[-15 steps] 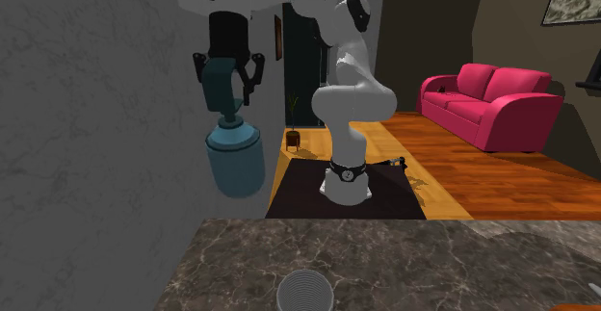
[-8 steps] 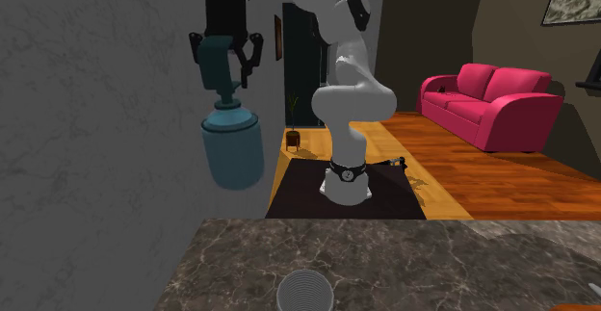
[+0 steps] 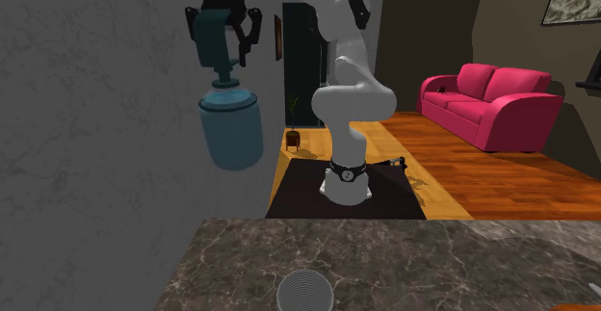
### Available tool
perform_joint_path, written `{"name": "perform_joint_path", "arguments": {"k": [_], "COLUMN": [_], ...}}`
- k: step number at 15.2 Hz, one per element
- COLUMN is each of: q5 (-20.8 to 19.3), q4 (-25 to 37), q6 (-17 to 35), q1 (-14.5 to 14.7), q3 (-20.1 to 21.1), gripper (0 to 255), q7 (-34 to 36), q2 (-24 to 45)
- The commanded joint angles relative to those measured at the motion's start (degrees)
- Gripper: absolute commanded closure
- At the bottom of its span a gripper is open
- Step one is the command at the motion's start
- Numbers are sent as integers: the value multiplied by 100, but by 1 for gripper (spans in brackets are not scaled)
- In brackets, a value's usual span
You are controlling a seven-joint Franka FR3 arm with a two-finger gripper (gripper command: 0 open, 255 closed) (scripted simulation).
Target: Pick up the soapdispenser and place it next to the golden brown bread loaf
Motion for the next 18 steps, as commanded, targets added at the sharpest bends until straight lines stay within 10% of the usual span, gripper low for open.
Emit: {"name": "perform_joint_path", "arguments": {"k": [1,18], "q5": [43,373], "q4": [174,1905], "q6": [-116,-1207], "q1": [34,339], "q3": [39,210], "gripper": [255,255], "q7": [5,-30], "q2": [55,712]}}
